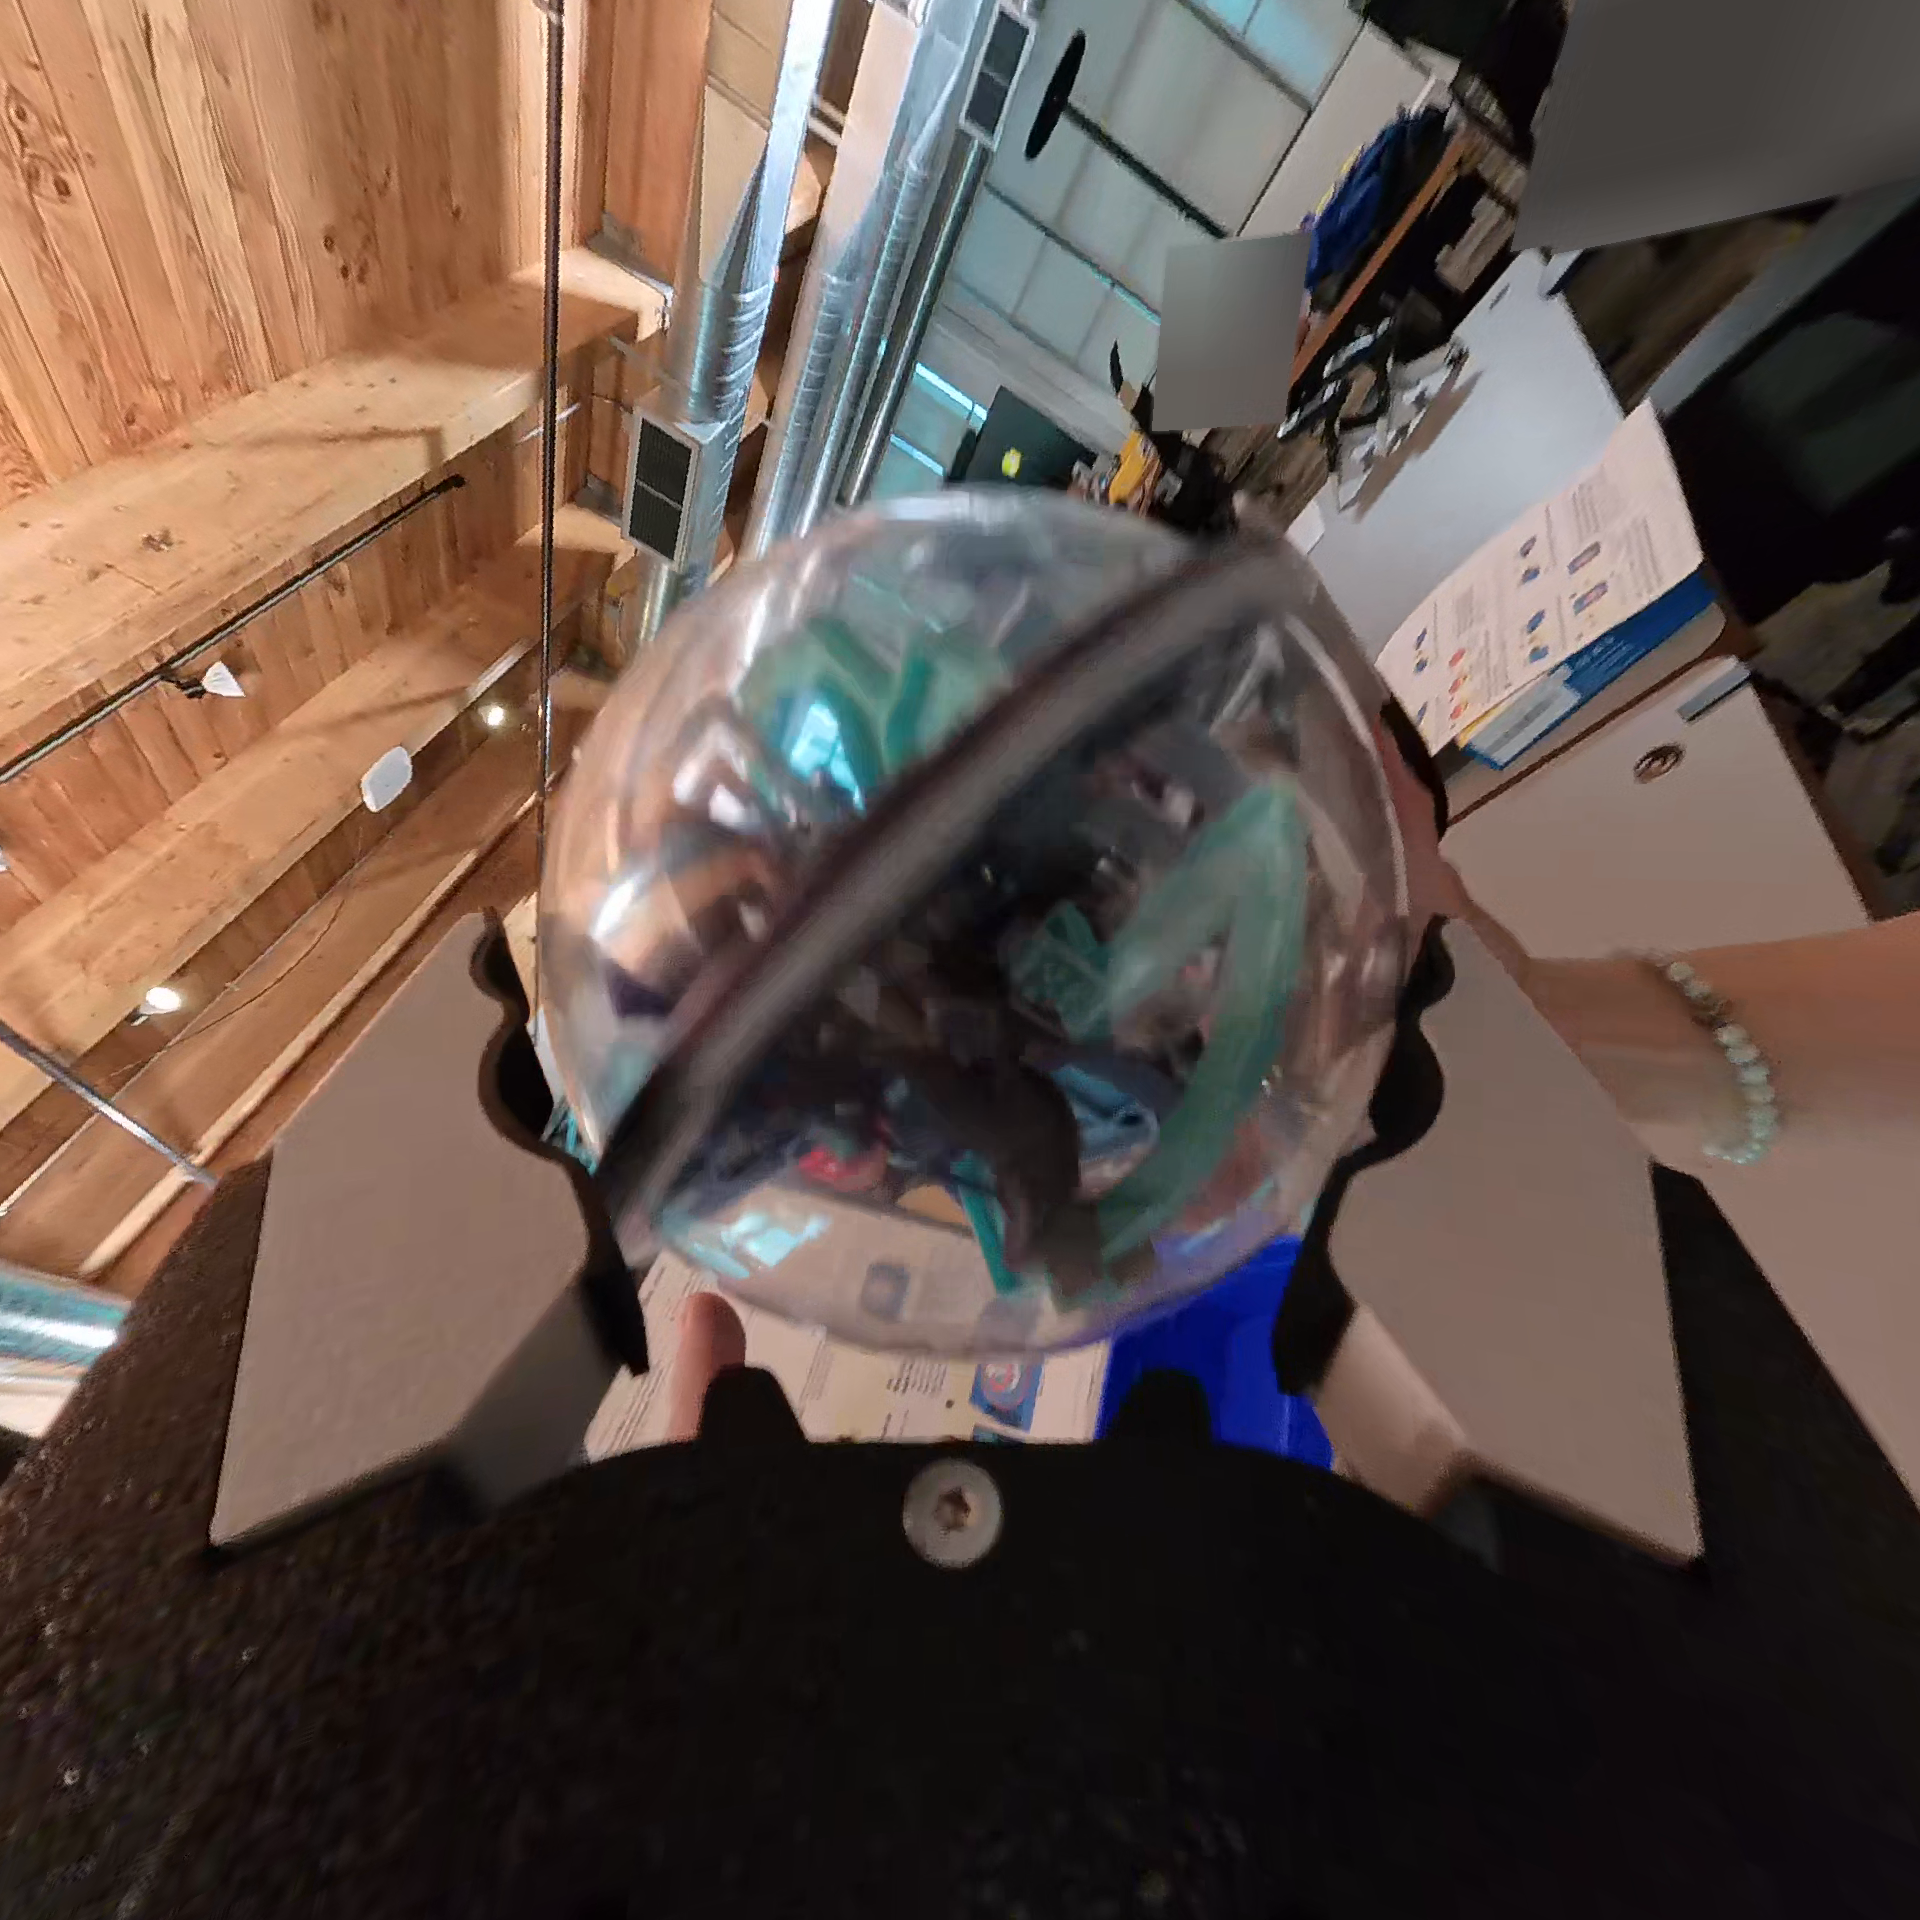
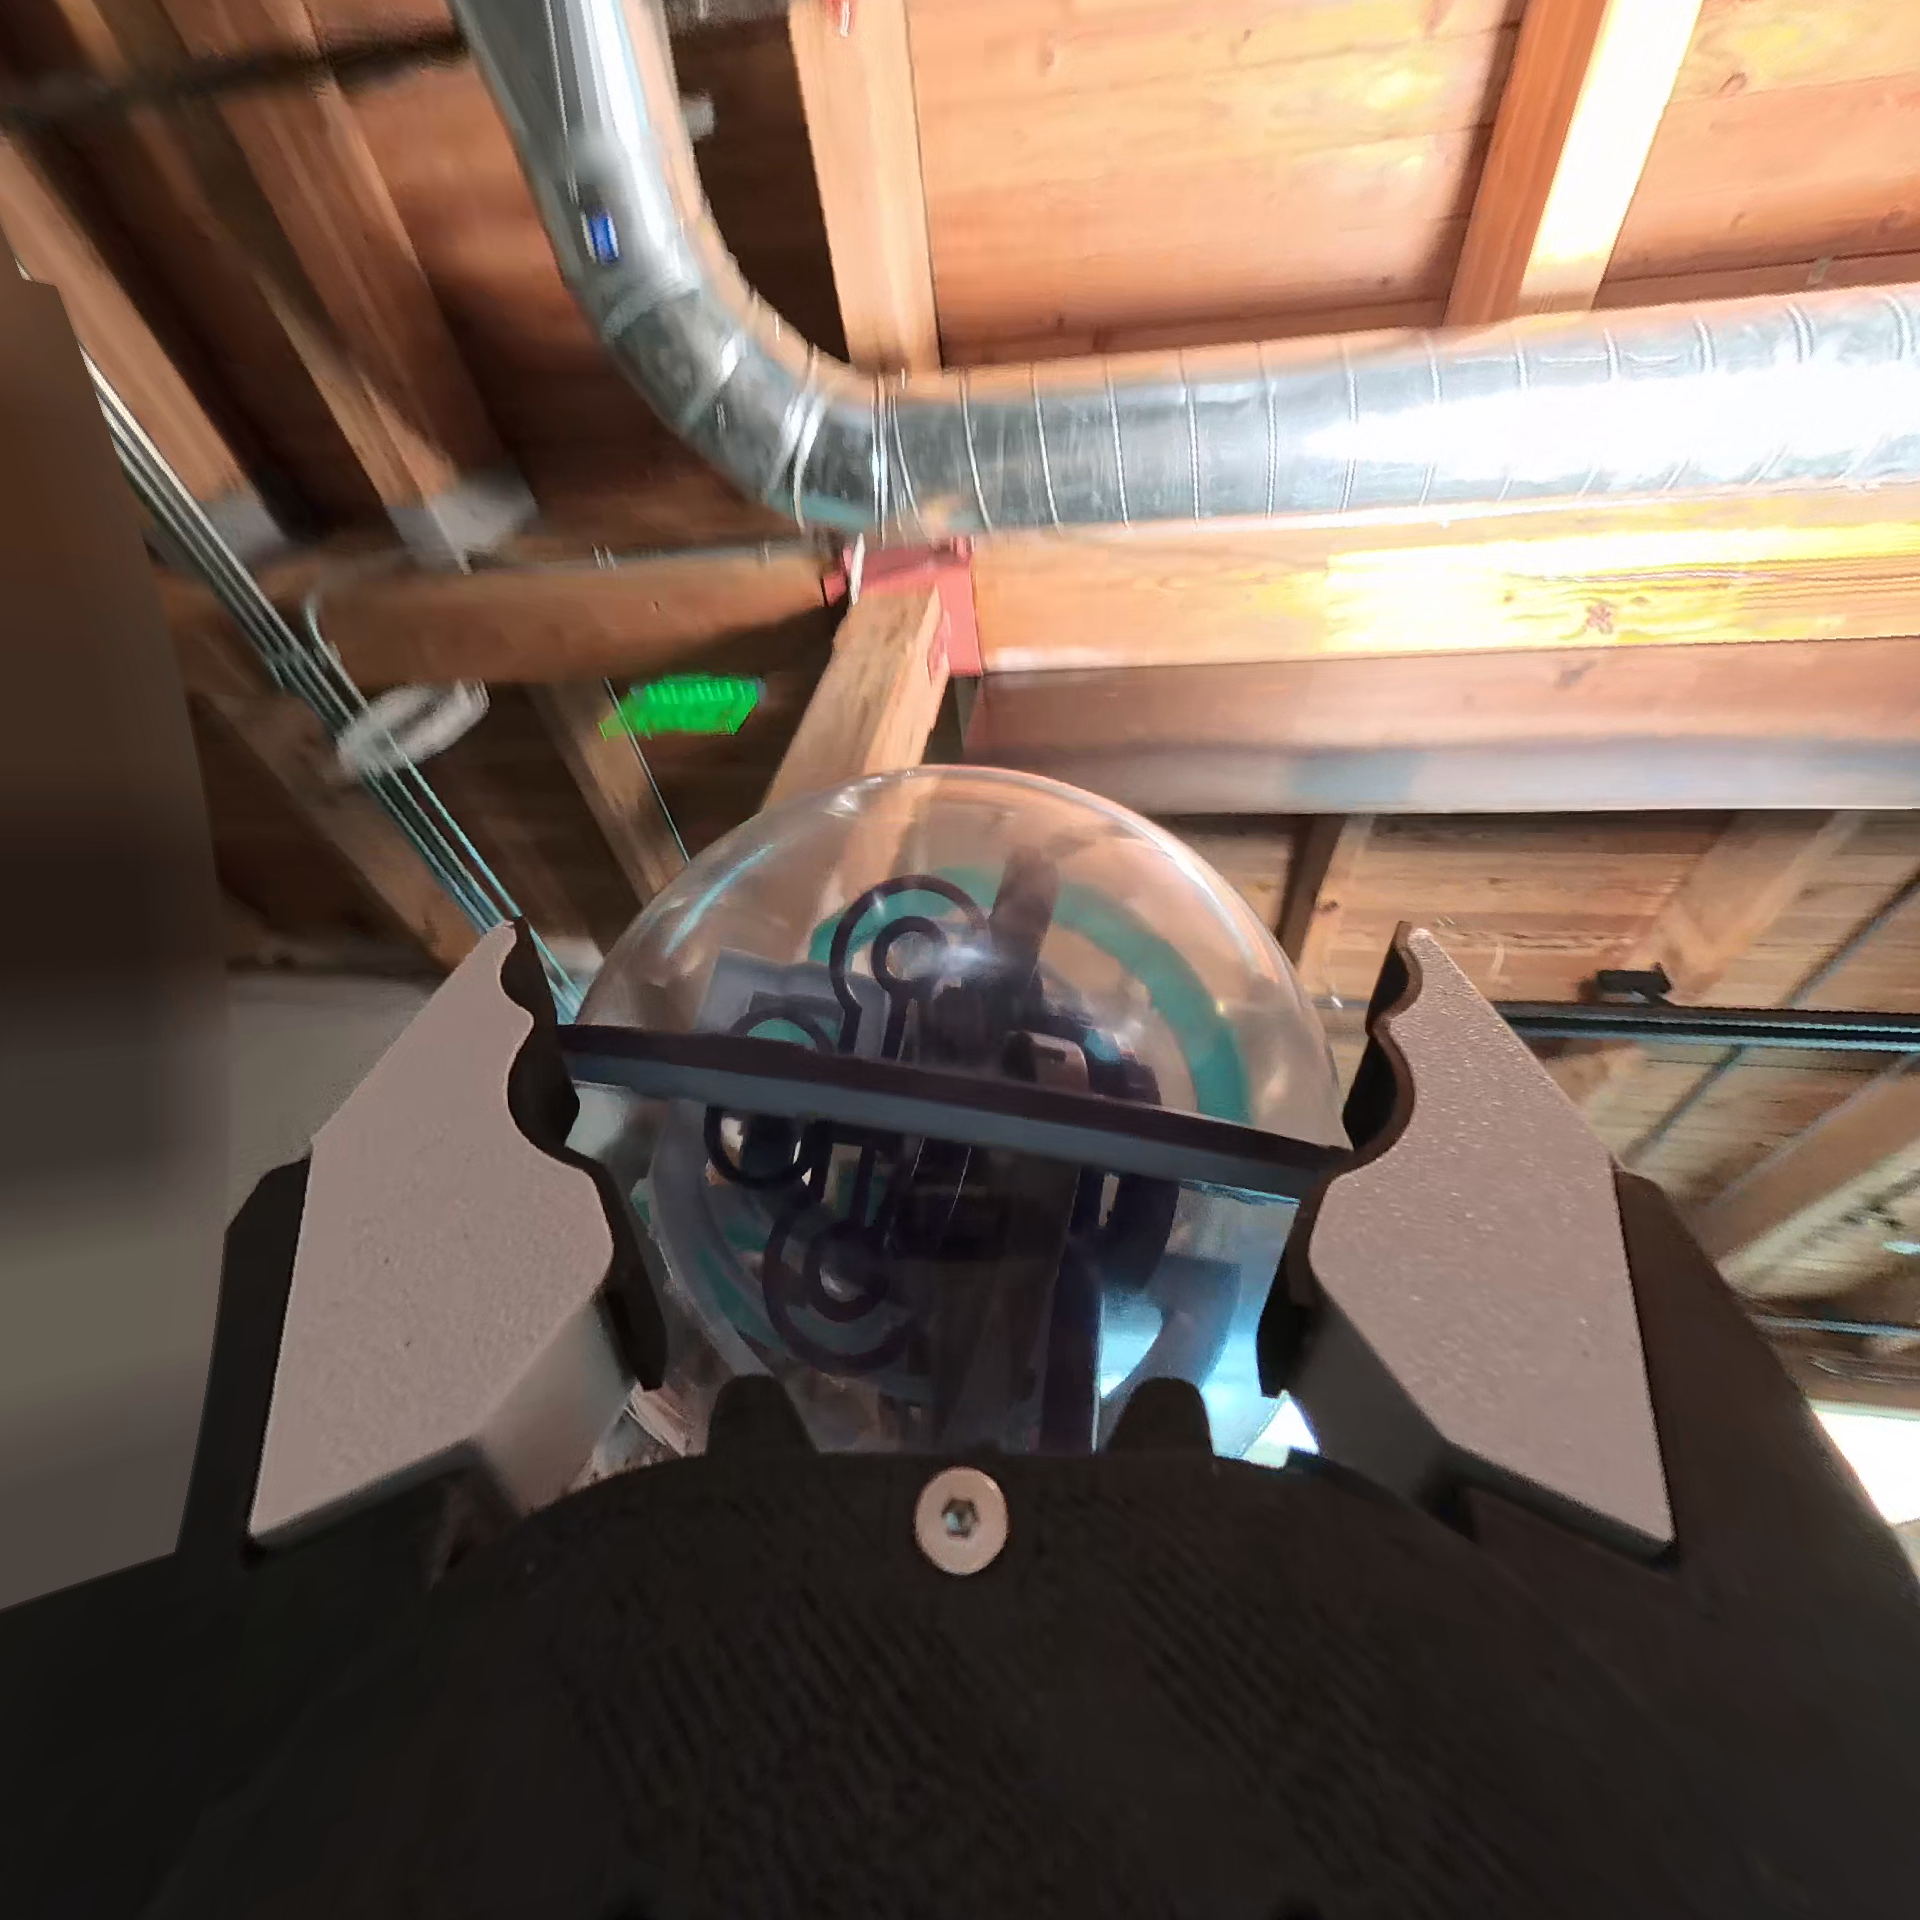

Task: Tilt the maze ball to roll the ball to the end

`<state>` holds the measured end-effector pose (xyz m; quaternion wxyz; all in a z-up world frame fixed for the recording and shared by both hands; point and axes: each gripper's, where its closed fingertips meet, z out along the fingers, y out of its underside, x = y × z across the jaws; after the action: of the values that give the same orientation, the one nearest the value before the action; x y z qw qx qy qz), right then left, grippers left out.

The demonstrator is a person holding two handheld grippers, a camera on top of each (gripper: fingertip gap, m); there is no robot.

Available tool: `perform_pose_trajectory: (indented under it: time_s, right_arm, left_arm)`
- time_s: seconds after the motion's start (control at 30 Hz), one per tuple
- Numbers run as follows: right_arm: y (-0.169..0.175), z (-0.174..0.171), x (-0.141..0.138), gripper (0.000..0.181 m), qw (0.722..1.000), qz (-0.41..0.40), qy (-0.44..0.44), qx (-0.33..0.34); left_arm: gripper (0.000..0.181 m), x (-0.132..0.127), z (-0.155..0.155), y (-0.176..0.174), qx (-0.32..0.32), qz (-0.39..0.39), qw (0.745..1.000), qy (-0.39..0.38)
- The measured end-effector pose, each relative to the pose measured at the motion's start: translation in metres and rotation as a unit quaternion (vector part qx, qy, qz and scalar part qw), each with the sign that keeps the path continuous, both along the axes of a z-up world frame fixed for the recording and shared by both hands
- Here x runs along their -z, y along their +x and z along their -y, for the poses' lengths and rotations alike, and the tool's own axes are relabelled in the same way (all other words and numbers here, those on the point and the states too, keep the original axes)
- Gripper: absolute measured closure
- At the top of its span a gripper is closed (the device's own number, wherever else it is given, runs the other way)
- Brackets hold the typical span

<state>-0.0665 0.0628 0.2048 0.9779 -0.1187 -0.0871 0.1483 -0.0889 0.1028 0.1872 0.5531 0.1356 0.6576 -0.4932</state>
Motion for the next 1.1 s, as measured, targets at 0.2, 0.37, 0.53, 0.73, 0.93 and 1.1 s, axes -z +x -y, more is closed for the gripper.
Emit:
perform_pose_trajectory:
  time_s: [0.2,0.37,0.53,0.73,0.93,1.1]
  right_arm:
    - [-0.011,-0.019,0.013,0.028,0.995,0.031,-0.05,0.076]
    - [-0.025,-0.02,0.03,0.026,0.986,0.083,-0.077,0.121]
    - [-0.032,-0.016,0.053,0.039,0.982,0.108,-0.101,0.12]
    - [-0.037,-0.035,0.088,0.023,0.946,0.154,-0.176,0.222]
    - [-0.048,-0.04,0.114,0.023,0.941,0.167,-0.174,0.237]
    - [-0.039,-0.049,0.138,0.024,0.936,0.152,-0.185,0.259]
  left_arm:
    - [0.023,0.009,0.008,-0.004,0.014,-0.013,1.0,0.0]
    - [0.023,0.027,0.009,-0.015,0.065,0.022,0.998,0.012]
    - [0.023,0.051,-0.009,-0.02,0.175,0.019,0.981,-0.08]
    - [0.023,0.1,-0.021,-0.018,0.227,0.004,0.963,-0.141]
    - [0.023,0.118,-0.021,-0.032,0.255,0.012,0.954,-0.156]
    - [0.023,0.134,-0.026,-0.023,0.28,-0.06,0.941,-0.182]
